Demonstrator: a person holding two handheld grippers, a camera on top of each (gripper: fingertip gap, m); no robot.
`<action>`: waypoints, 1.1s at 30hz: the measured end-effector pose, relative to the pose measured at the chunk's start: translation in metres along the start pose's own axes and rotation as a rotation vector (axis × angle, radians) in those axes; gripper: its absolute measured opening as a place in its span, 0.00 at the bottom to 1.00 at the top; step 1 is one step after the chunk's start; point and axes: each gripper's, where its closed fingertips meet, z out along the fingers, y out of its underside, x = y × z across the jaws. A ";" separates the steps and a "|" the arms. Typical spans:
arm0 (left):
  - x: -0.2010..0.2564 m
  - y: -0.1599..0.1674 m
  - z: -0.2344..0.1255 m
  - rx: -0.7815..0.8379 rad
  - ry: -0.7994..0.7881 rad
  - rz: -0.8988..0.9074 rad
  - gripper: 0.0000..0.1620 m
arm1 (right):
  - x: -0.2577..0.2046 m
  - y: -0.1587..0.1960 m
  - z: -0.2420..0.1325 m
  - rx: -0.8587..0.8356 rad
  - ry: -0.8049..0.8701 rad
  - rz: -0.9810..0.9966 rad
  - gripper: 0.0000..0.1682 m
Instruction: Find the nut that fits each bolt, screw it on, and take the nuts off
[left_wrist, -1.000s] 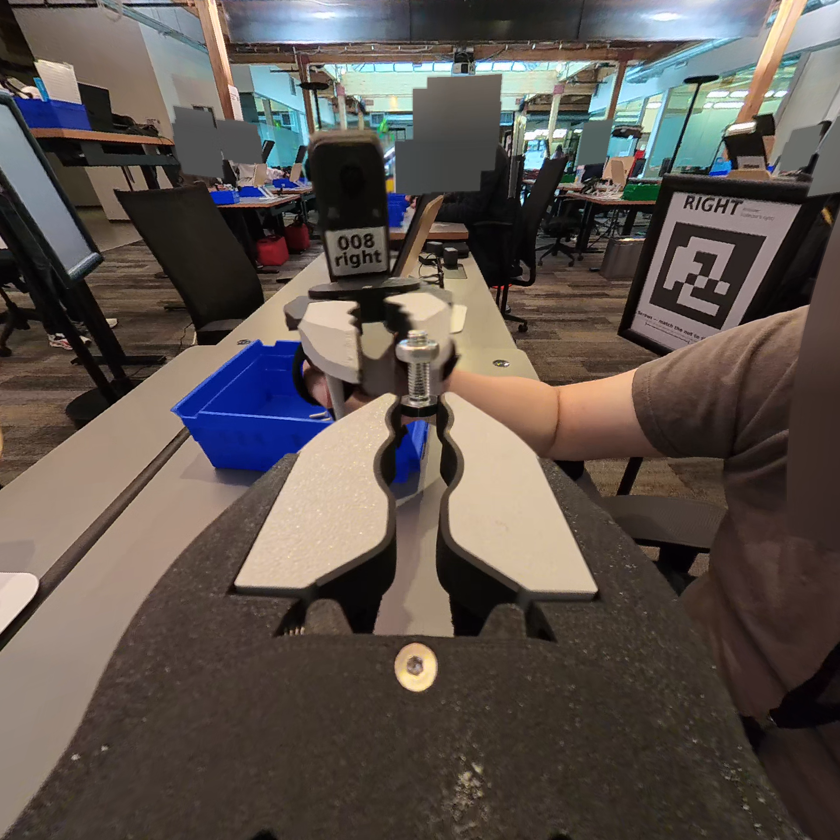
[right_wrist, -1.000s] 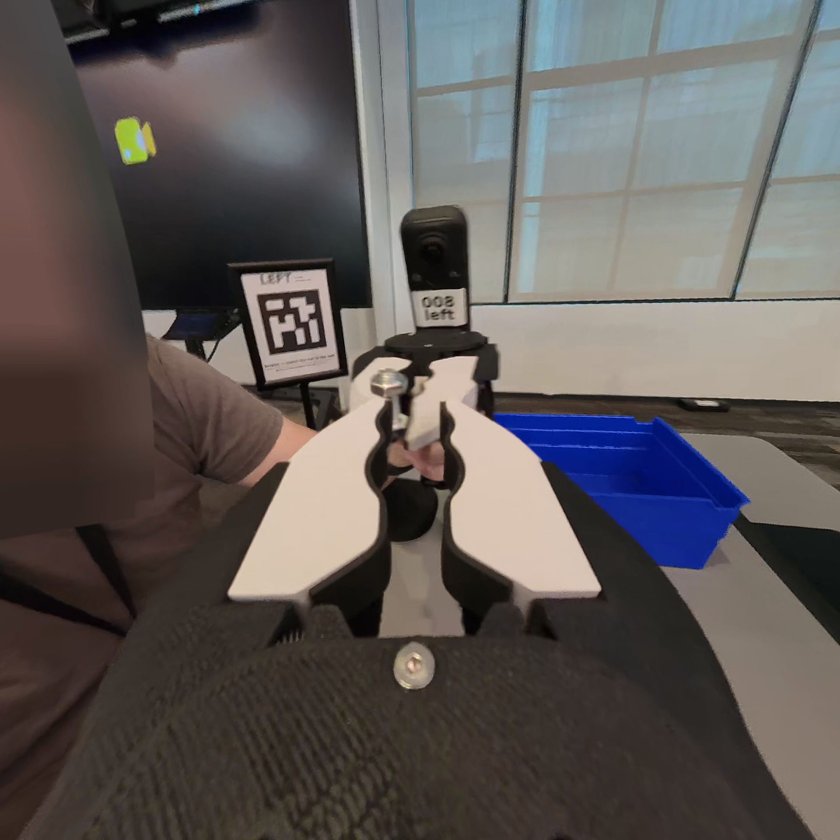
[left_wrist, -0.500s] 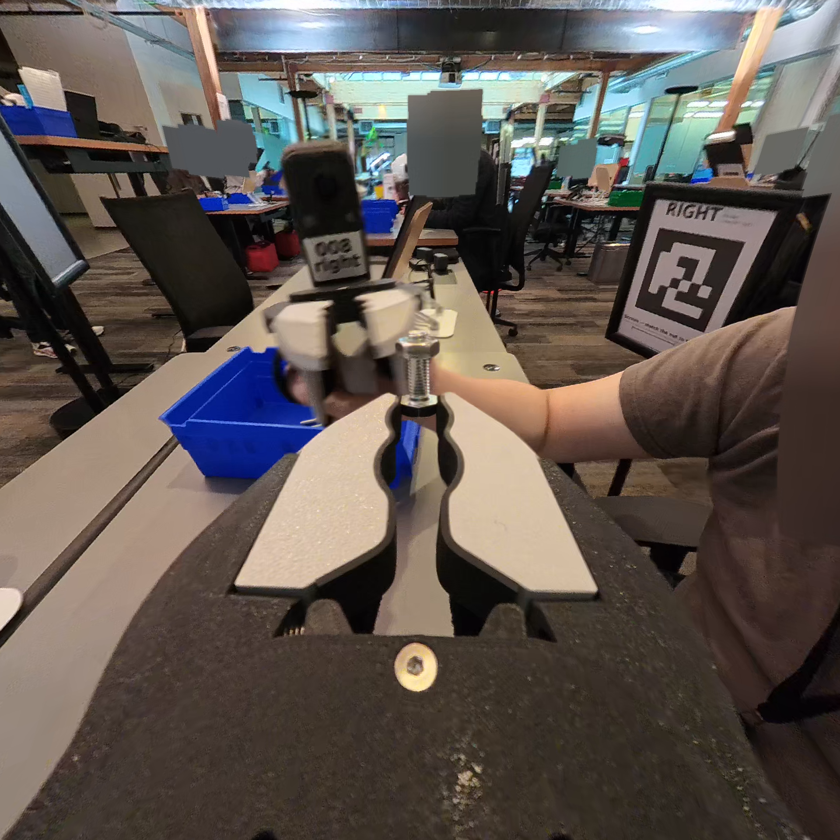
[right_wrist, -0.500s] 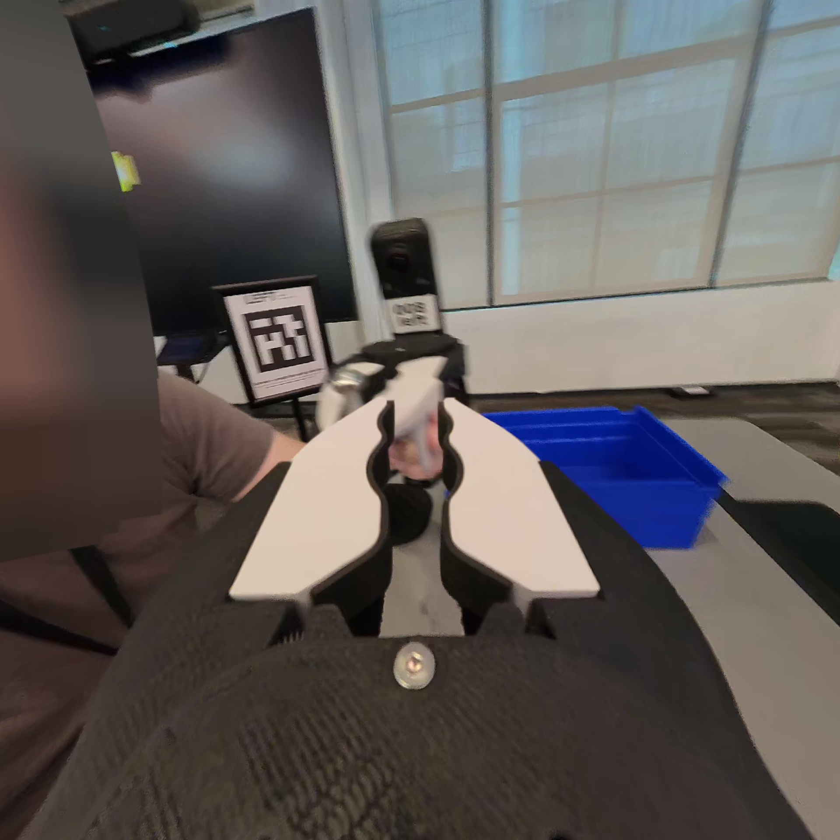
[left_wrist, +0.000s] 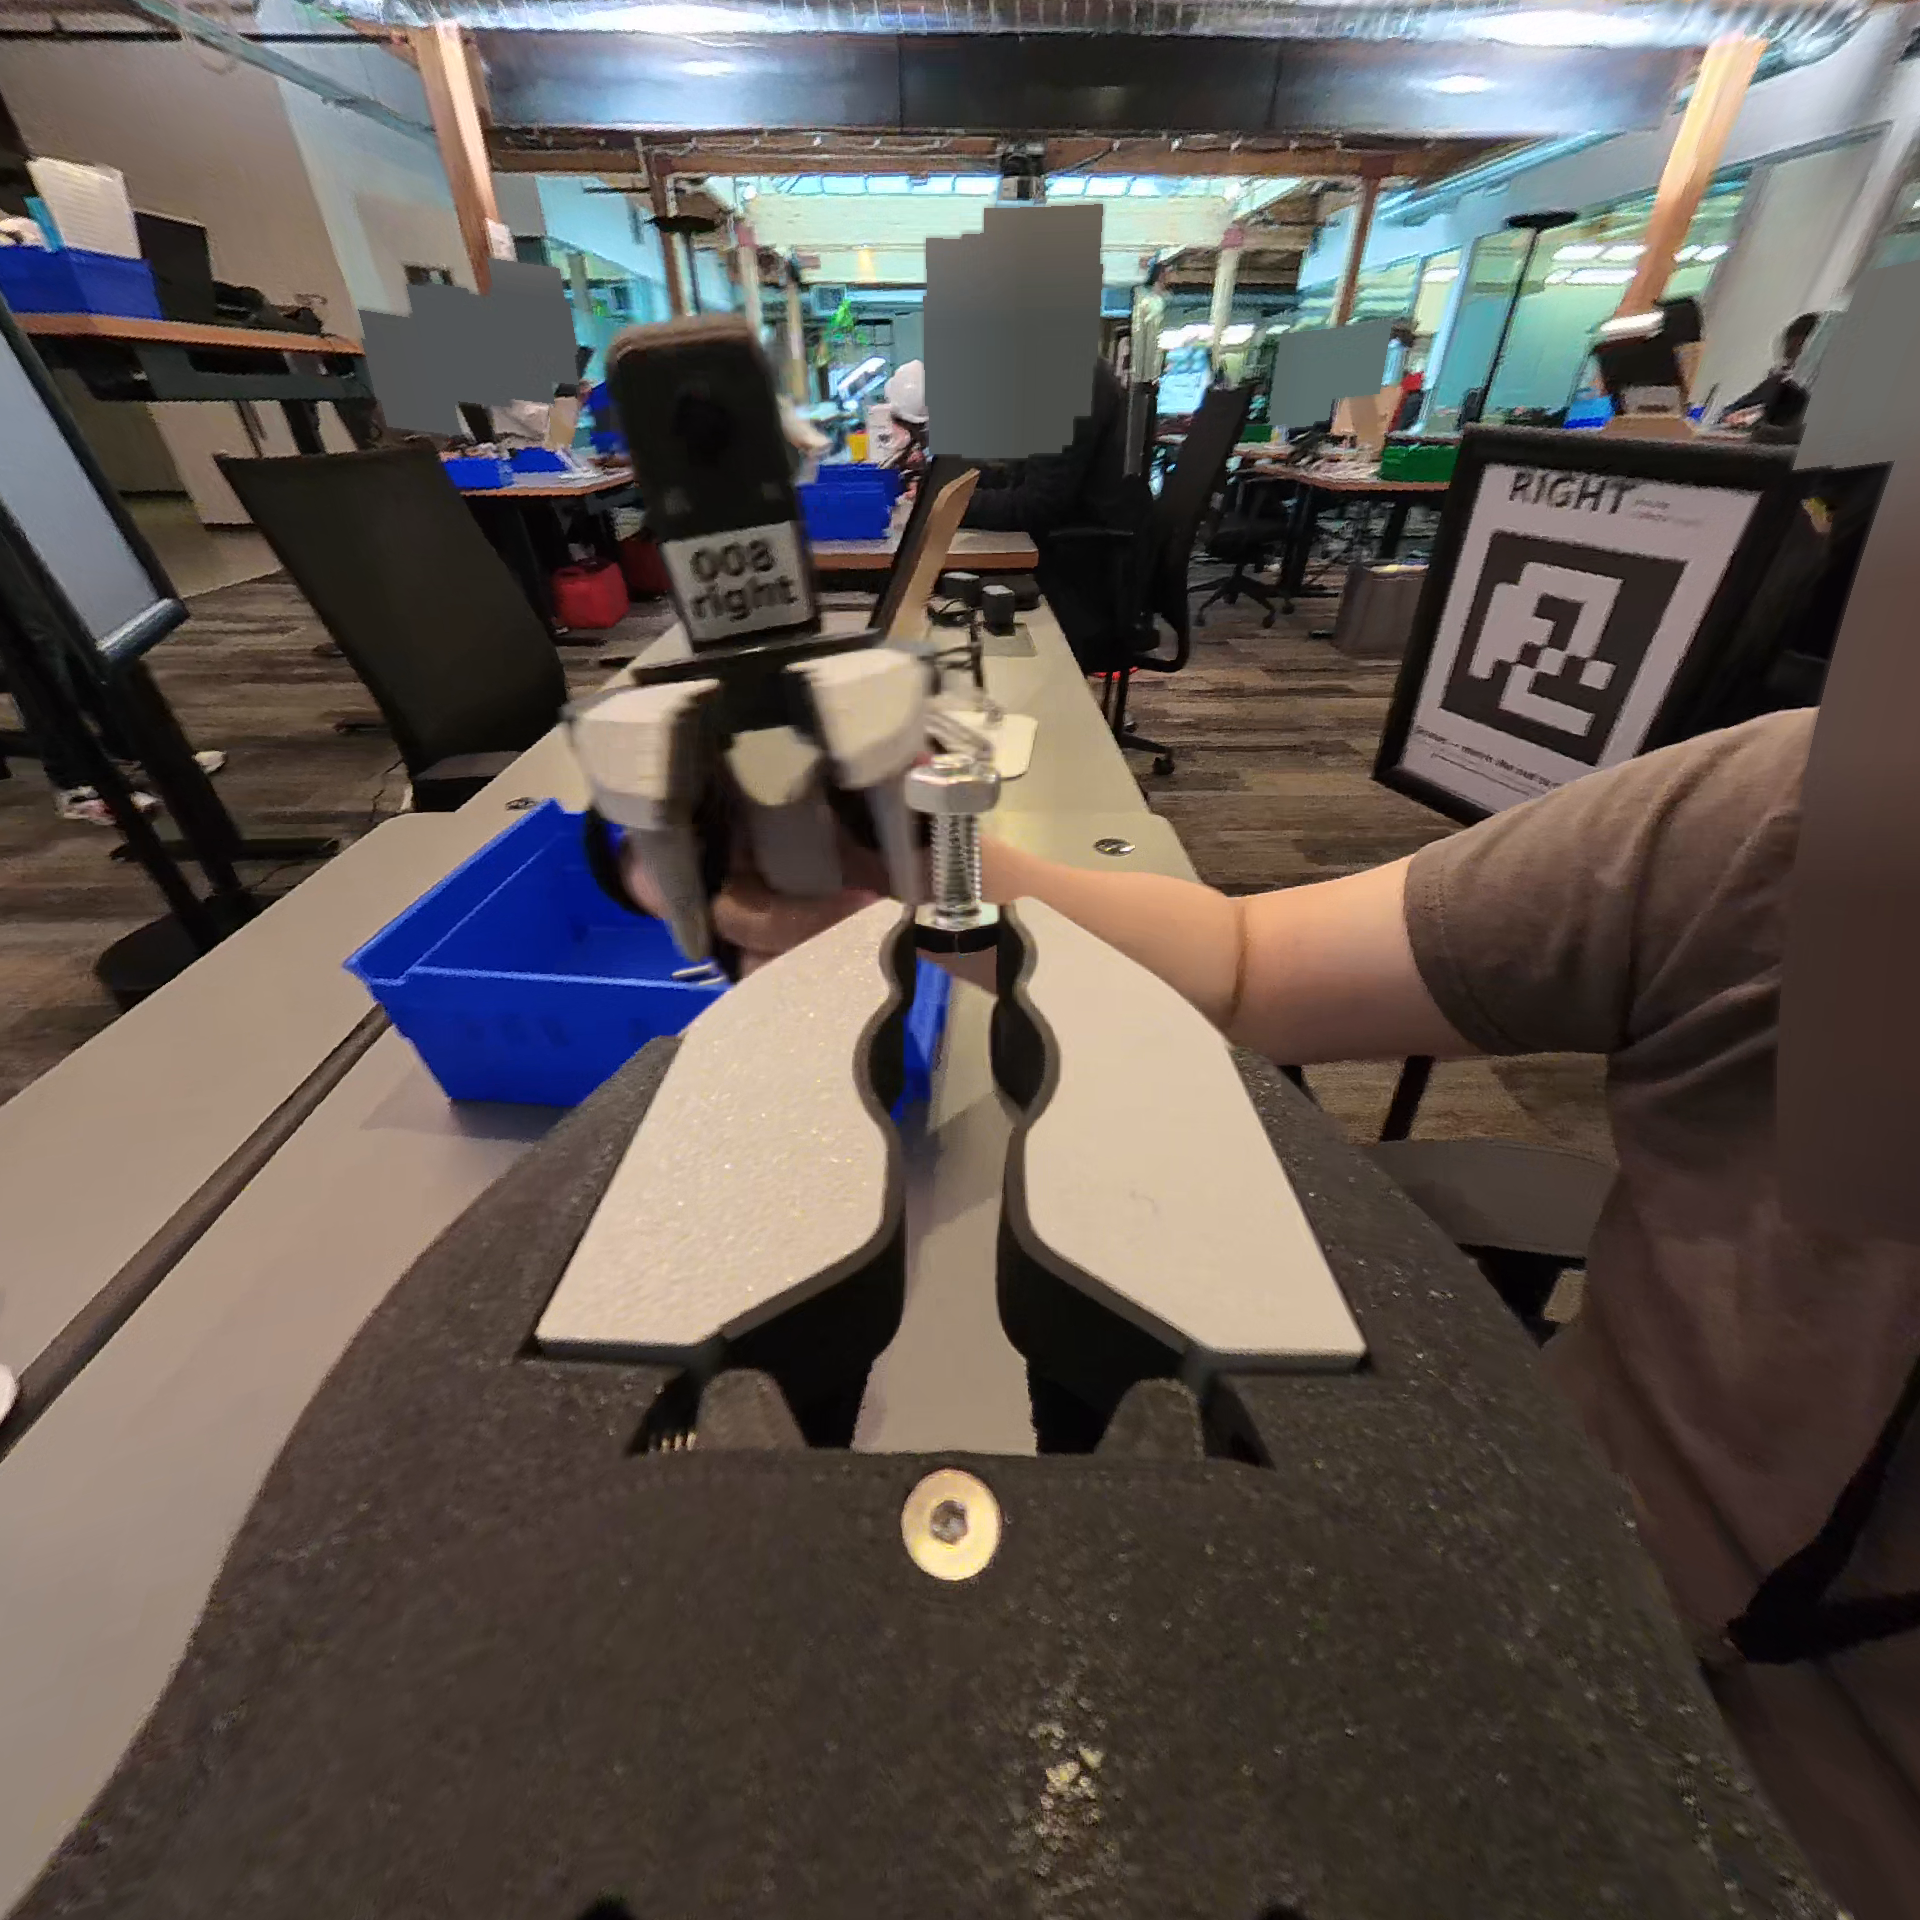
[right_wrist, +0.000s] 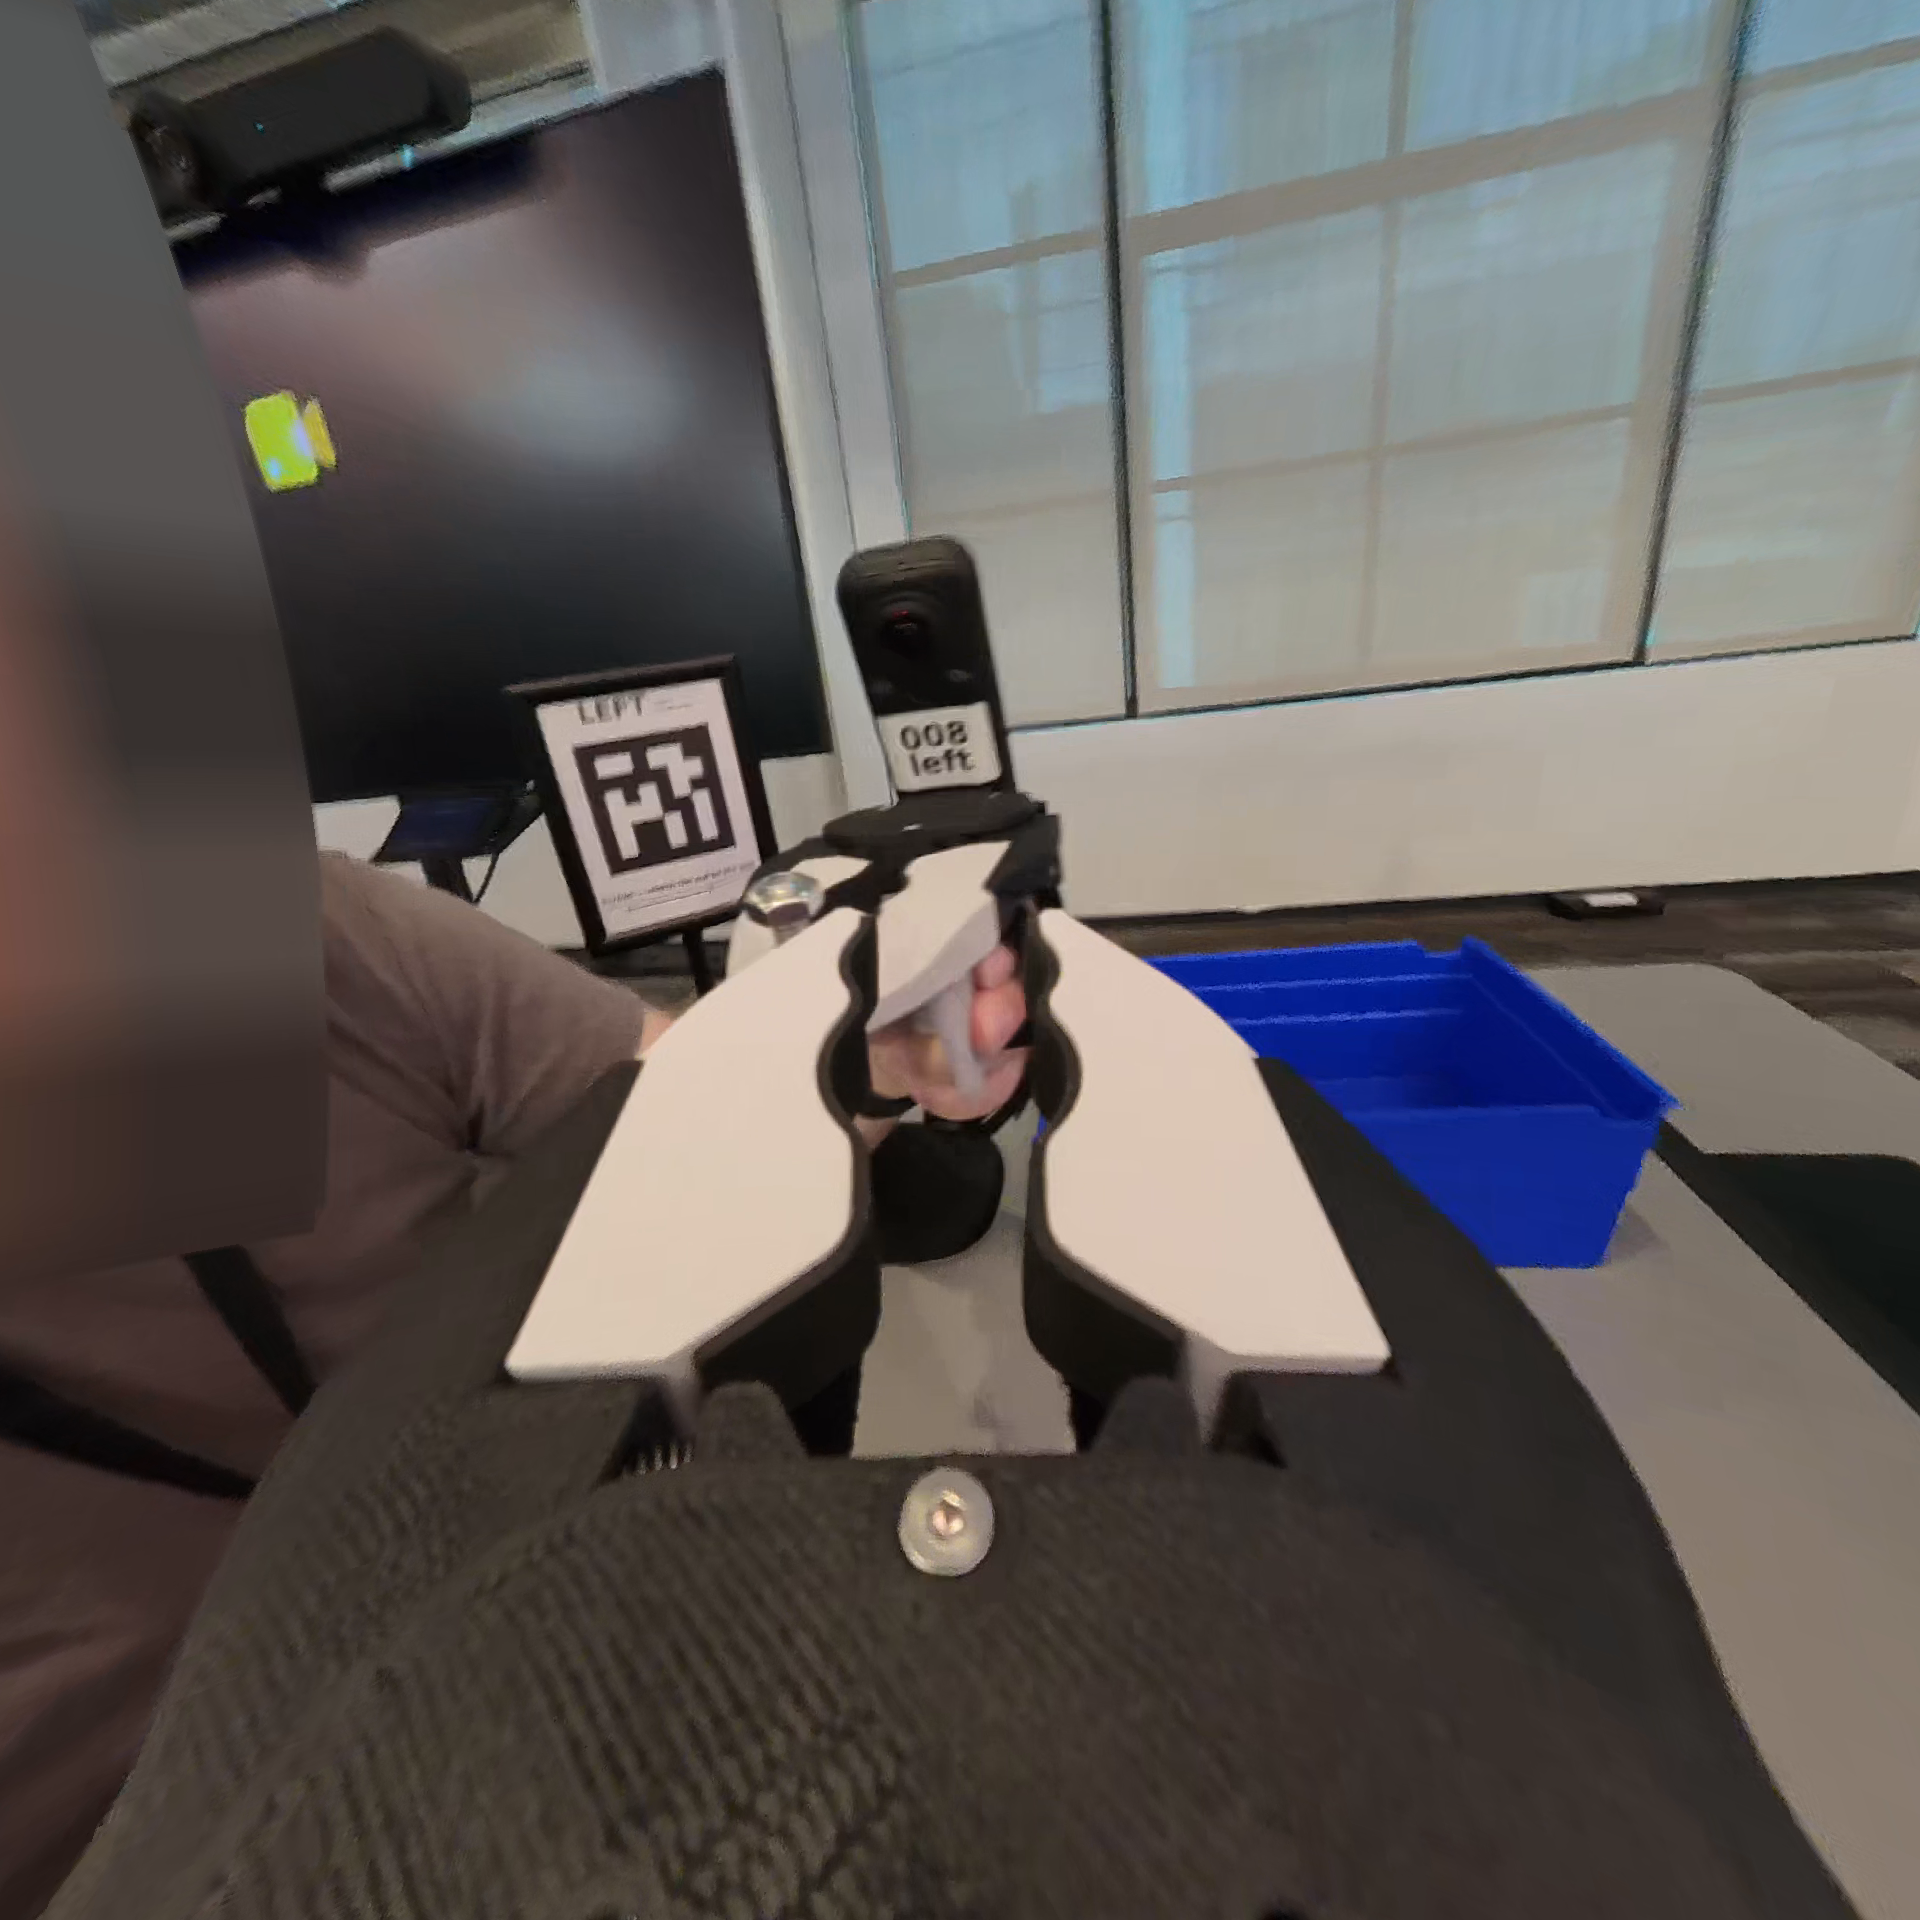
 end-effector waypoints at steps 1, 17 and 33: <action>0.001 -0.002 0.000 0.013 0.006 -0.009 0.09 | 0.004 -0.004 -0.005 0.027 0.010 0.012 0.16; 0.007 -0.007 0.000 0.019 0.009 0.013 0.09 | -0.023 -0.007 0.004 0.004 -0.095 0.009 0.20; 0.008 -0.004 0.003 0.009 0.012 0.018 0.09 | -0.037 -0.006 0.014 -0.008 -0.116 -0.047 0.19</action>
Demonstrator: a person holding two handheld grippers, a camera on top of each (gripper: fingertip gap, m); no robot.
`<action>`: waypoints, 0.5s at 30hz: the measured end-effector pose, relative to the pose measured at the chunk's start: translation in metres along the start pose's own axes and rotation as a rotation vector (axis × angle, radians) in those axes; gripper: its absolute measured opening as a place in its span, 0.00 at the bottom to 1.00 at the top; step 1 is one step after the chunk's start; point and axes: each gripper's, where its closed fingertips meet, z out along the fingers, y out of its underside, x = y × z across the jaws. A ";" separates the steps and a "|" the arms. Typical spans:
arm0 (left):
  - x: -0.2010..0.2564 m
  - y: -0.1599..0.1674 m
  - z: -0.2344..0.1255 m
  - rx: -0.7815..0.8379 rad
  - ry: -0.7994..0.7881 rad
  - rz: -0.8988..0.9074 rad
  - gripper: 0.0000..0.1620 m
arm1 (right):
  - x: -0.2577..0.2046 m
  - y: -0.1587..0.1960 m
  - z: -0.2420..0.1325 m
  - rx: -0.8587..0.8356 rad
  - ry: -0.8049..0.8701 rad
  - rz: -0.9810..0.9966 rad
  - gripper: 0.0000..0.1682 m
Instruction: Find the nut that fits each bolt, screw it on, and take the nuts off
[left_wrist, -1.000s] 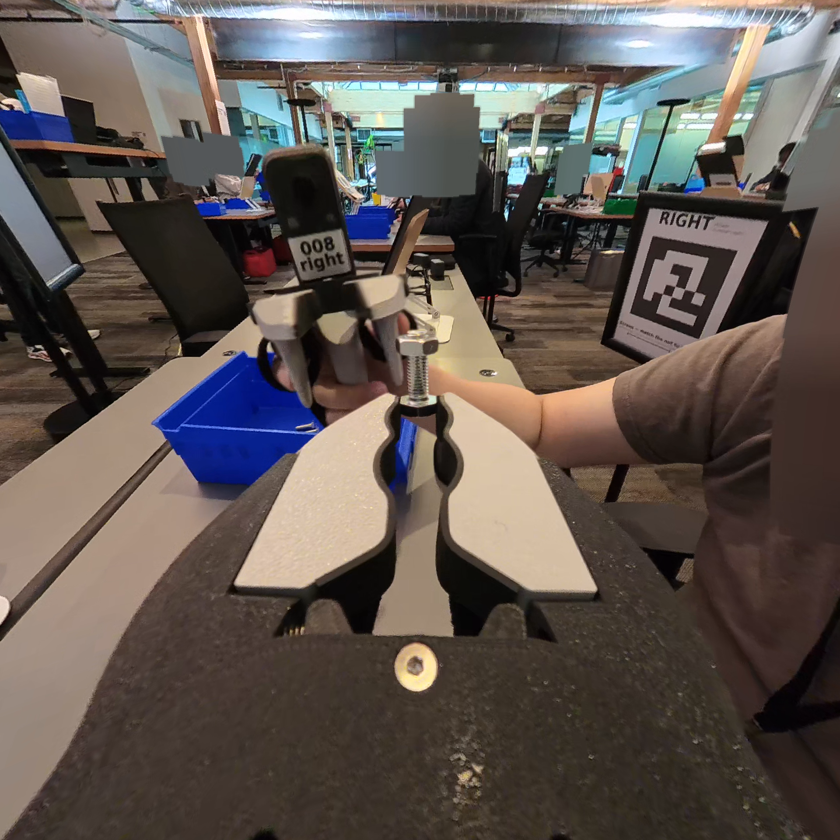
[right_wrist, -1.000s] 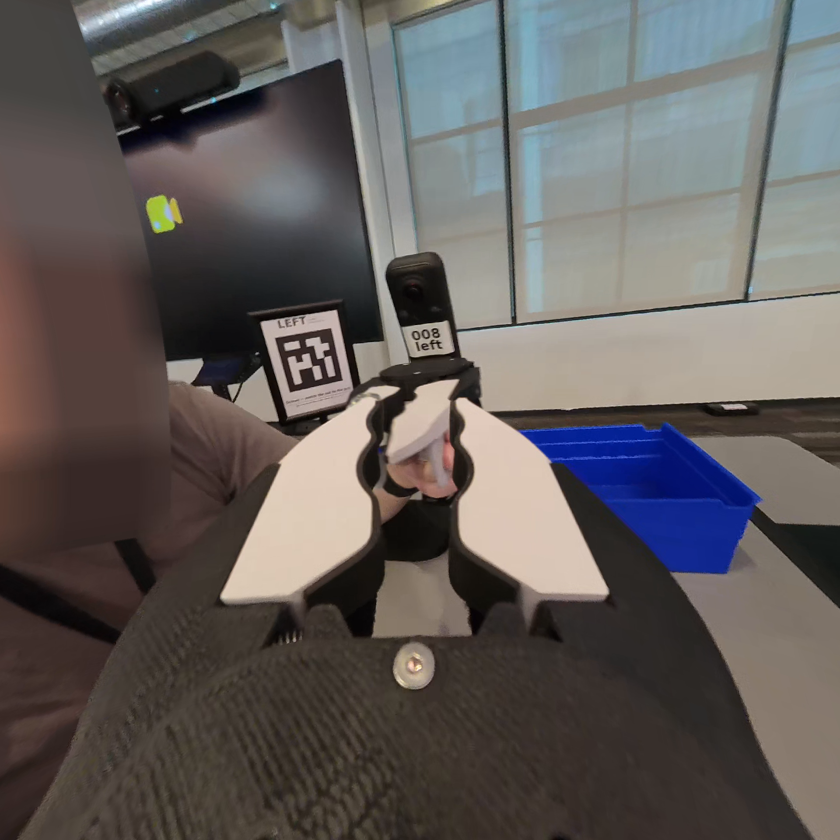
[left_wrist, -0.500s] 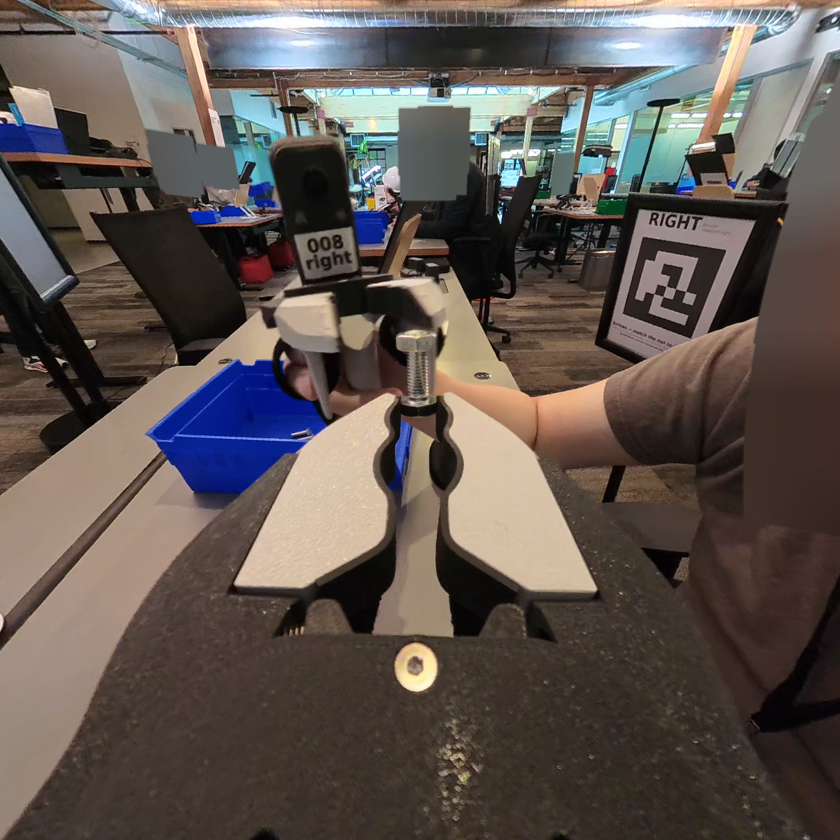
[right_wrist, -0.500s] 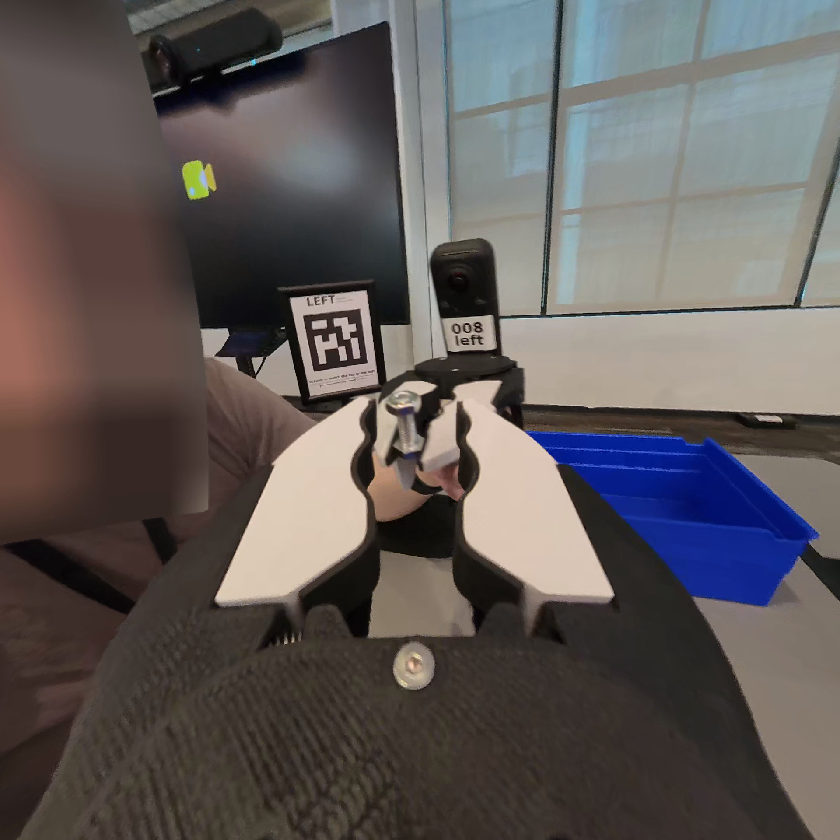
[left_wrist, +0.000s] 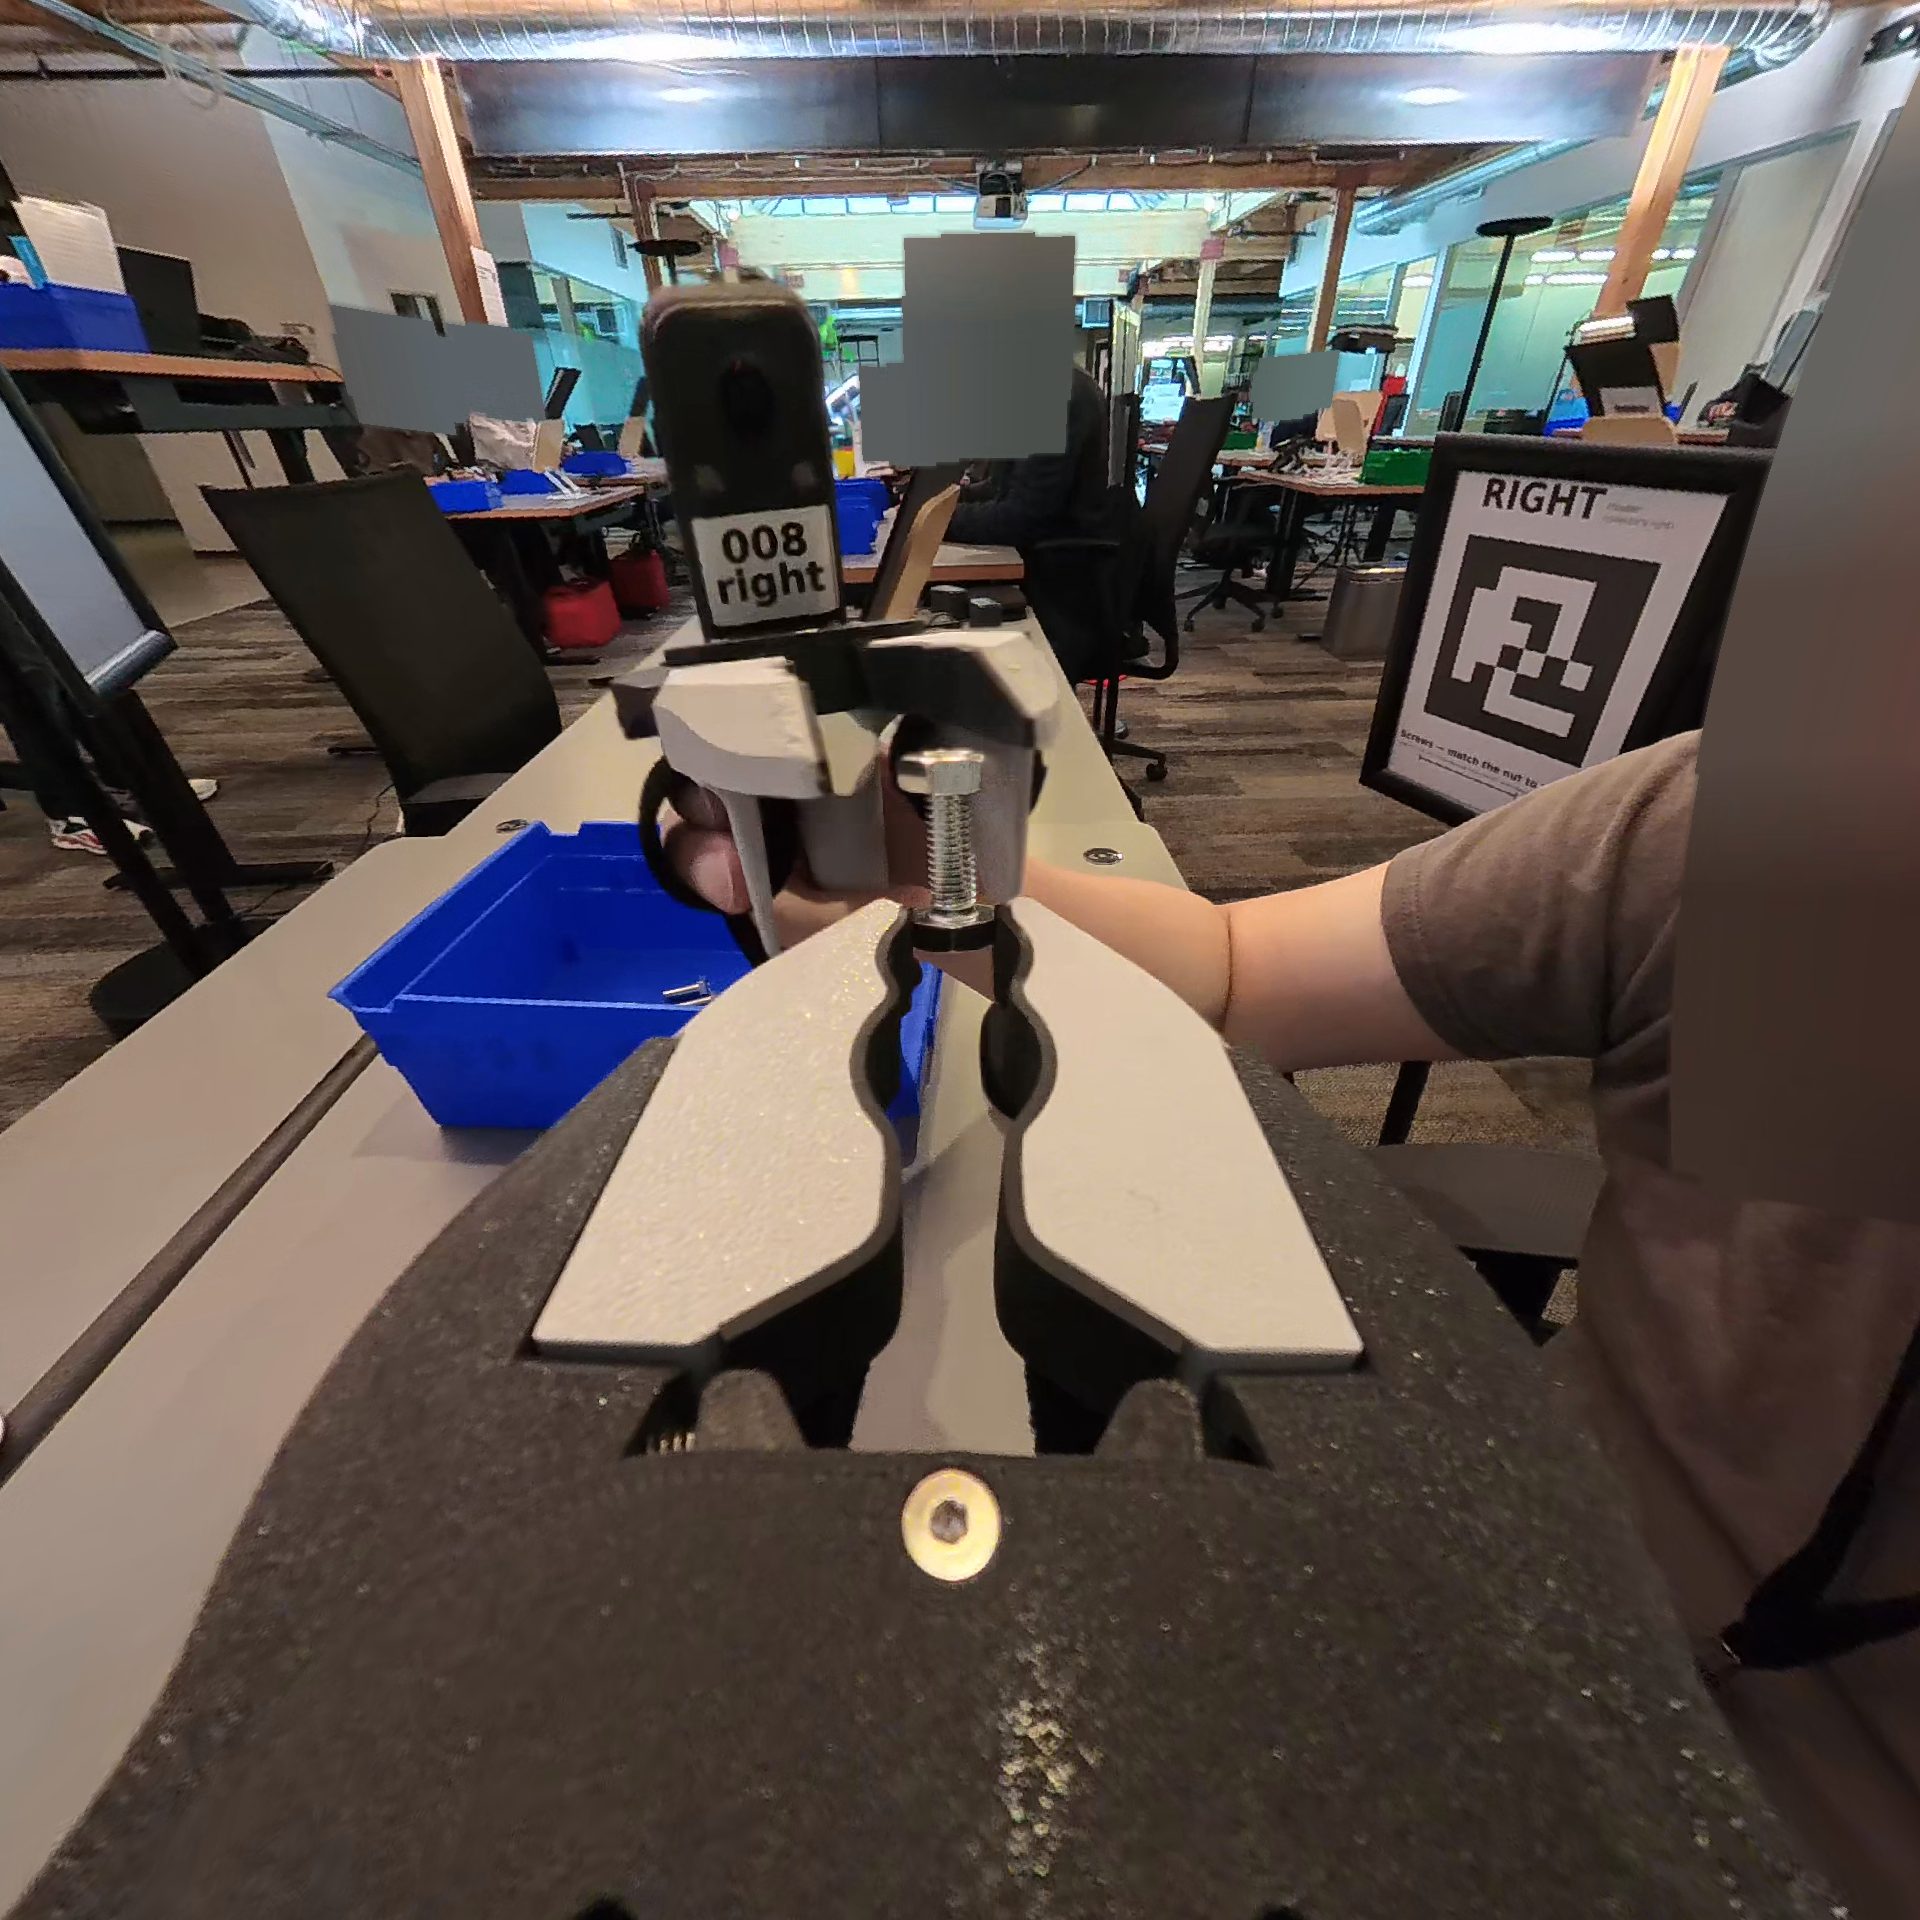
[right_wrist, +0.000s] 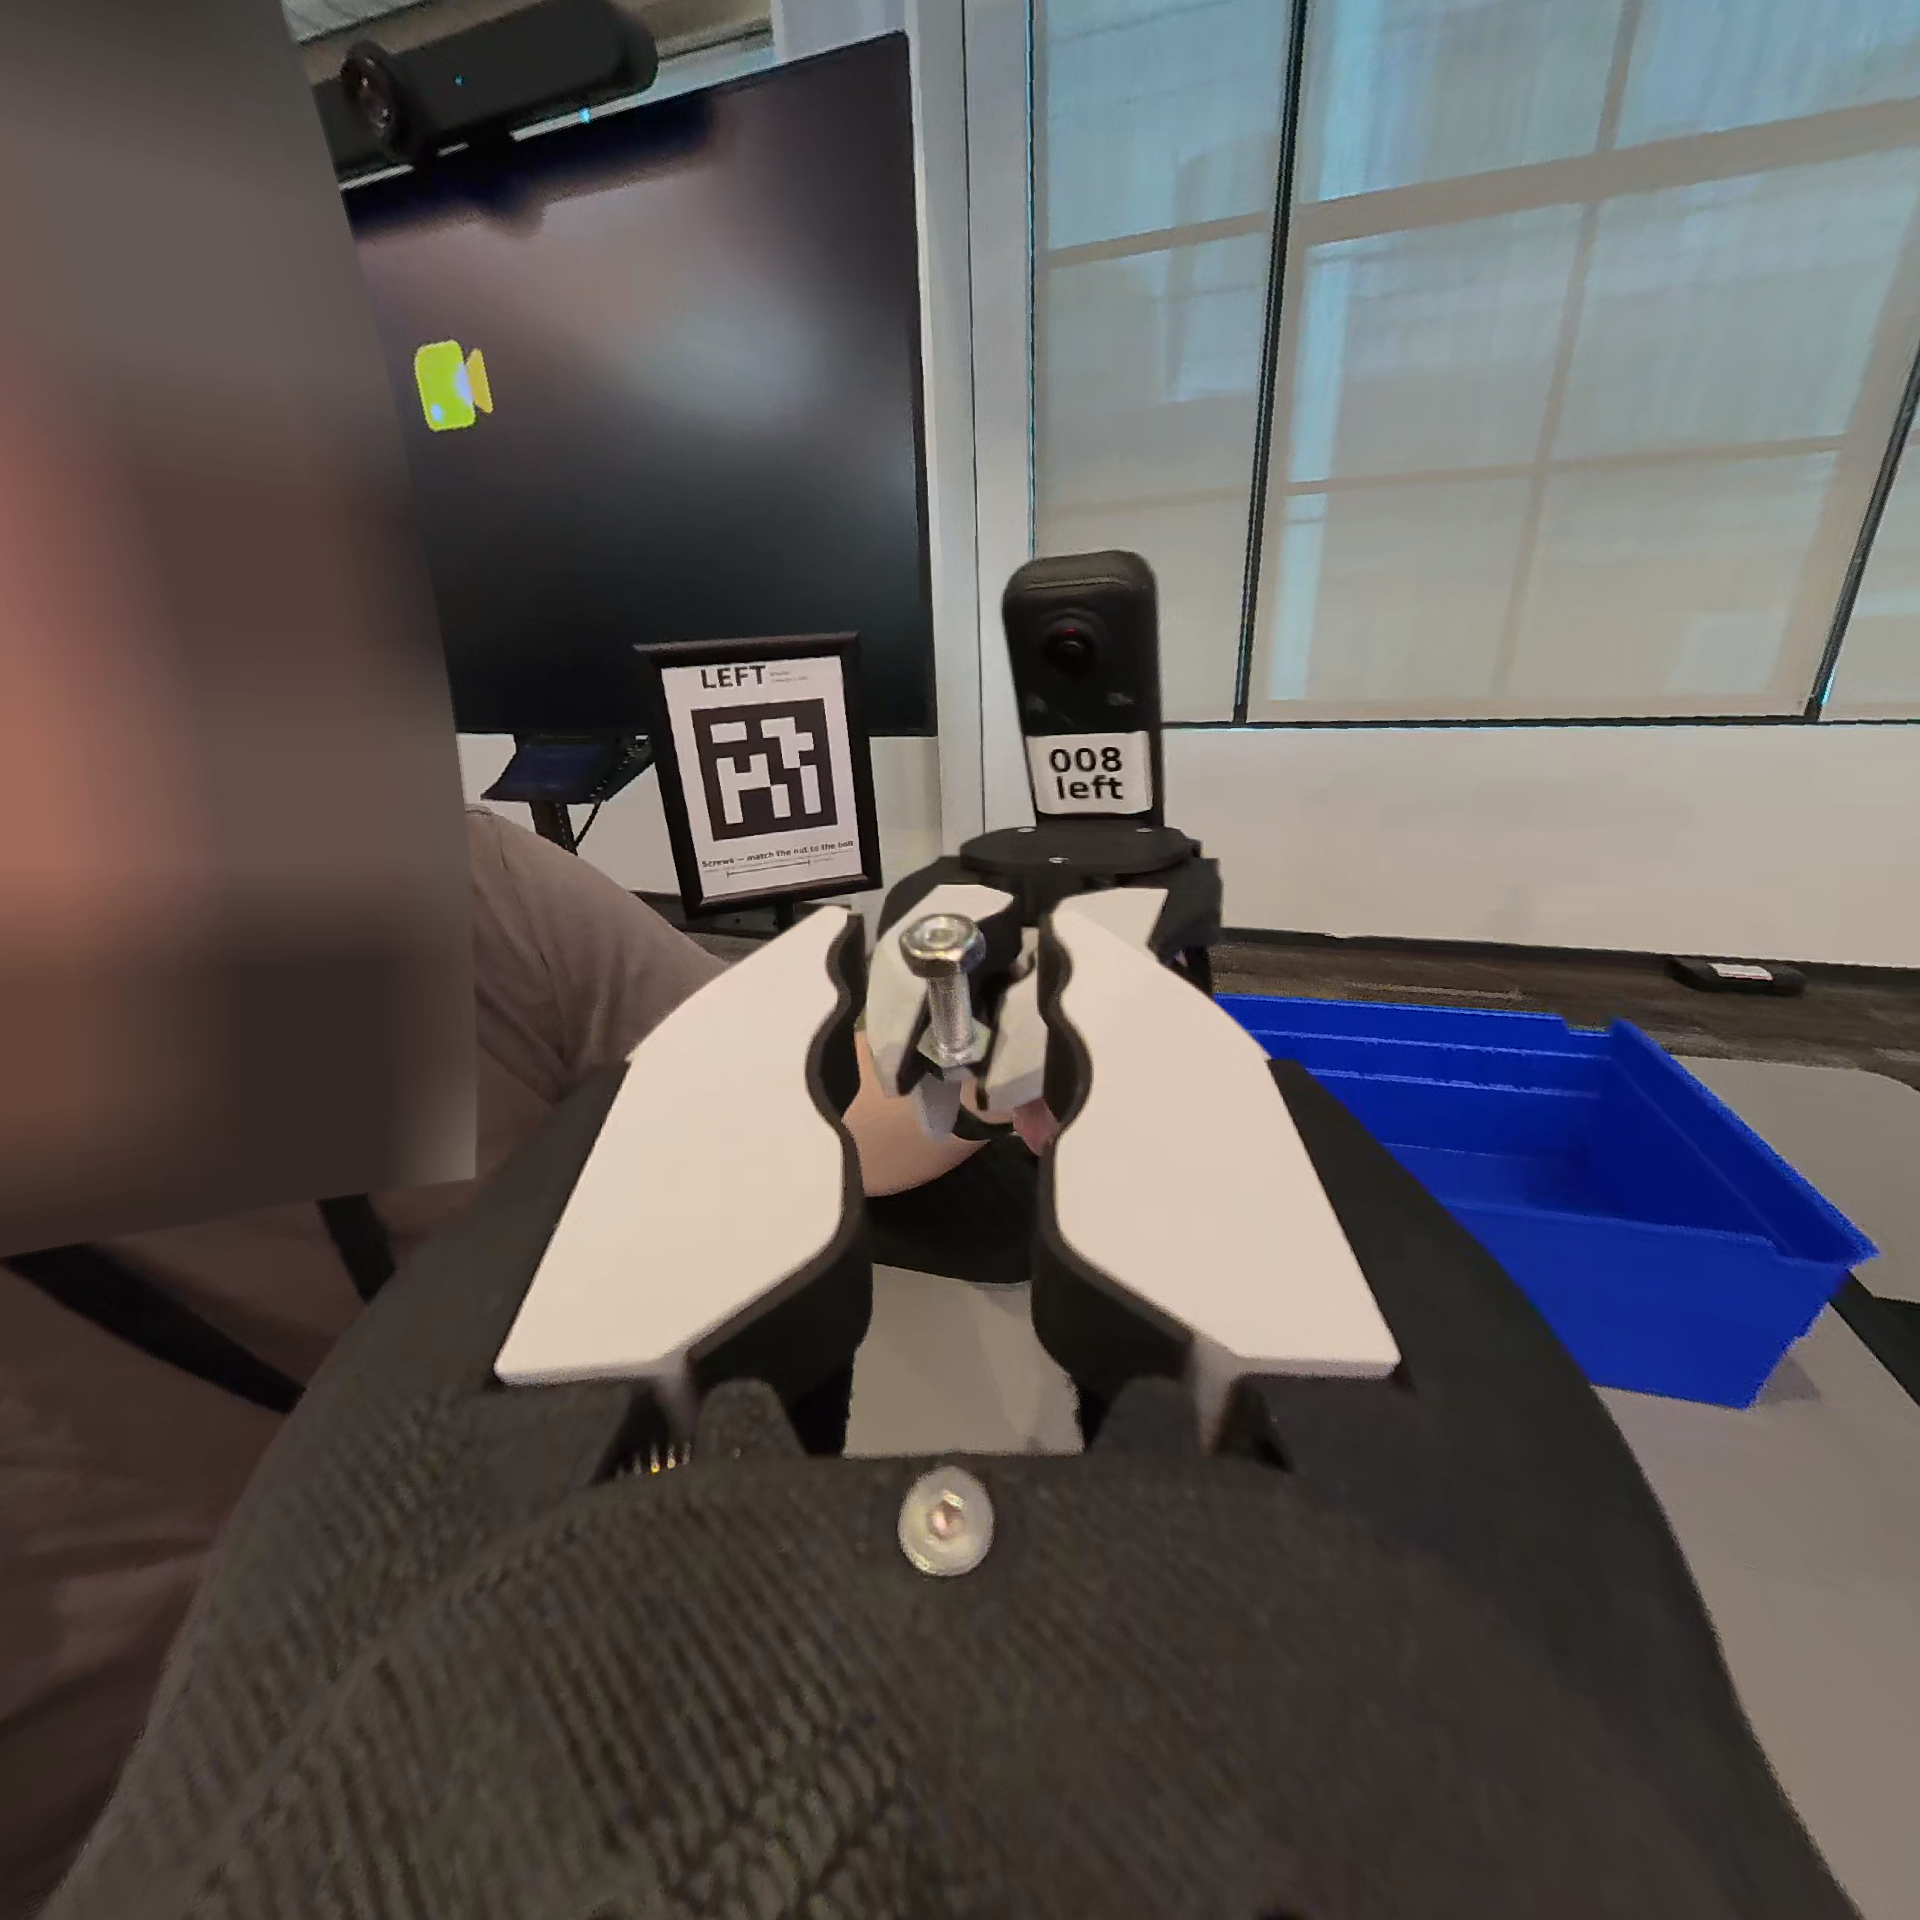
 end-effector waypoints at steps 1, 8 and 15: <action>0.001 0.001 0.001 -0.002 0.007 -0.004 0.09 | -0.002 0.002 0.004 -0.008 -0.003 -0.005 0.19; 0.002 -0.005 -0.003 0.014 0.004 0.001 0.09 | 0.011 0.001 -0.006 0.013 0.027 0.038 0.18; 0.003 -0.003 -0.001 0.005 0.006 0.004 0.09 | -0.005 0.000 0.006 -0.012 0.016 -0.032 0.18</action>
